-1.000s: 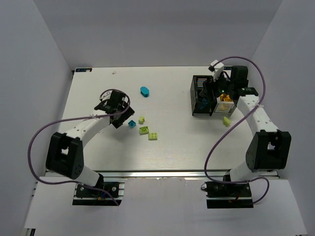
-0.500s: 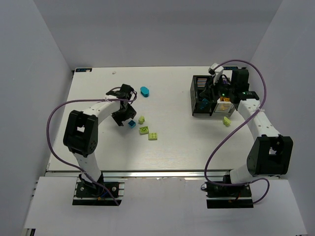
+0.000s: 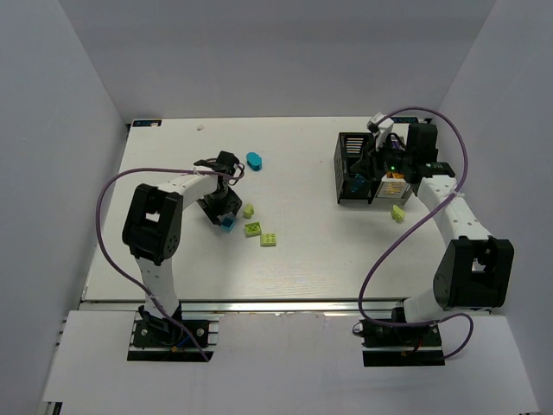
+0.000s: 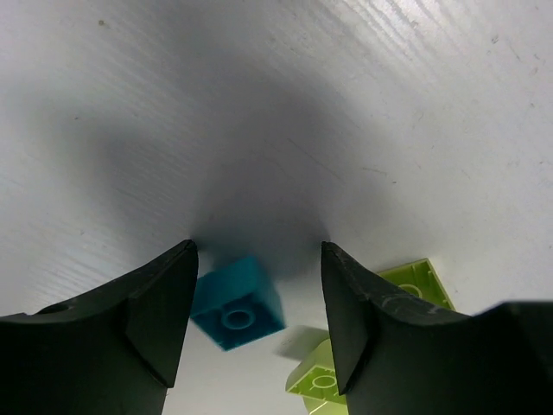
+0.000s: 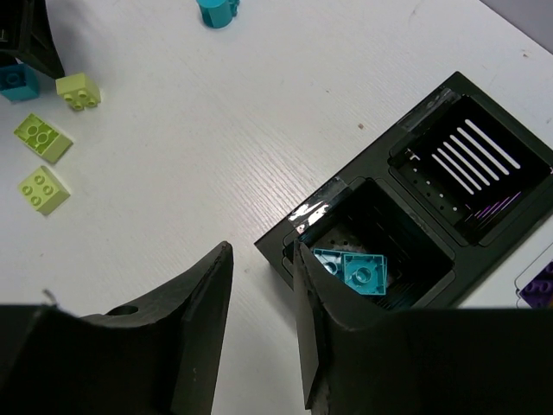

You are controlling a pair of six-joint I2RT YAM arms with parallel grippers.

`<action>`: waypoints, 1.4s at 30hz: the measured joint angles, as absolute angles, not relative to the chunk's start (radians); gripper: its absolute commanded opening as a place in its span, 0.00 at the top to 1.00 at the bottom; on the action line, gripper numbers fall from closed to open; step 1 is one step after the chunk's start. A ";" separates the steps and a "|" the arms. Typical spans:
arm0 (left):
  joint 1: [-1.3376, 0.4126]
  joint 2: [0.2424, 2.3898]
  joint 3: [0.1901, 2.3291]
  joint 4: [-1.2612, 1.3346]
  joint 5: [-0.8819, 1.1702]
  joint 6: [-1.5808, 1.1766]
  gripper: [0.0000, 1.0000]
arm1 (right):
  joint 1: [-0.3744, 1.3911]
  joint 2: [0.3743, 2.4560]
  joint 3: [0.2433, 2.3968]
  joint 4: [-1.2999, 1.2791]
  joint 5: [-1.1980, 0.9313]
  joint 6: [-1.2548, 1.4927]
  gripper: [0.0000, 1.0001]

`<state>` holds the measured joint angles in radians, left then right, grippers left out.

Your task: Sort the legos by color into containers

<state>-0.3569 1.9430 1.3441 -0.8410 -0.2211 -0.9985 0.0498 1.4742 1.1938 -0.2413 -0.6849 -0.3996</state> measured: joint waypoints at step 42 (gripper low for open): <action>-0.369 1.874 1.234 -0.776 -0.115 -0.706 0.51 | 0.047 1.474 1.180 -0.239 -0.711 -0.381 0.57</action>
<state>-0.3695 1.8740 1.2343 -0.7757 -0.1150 -0.7059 0.0467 1.4742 1.1805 -0.2390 -0.7109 -0.3805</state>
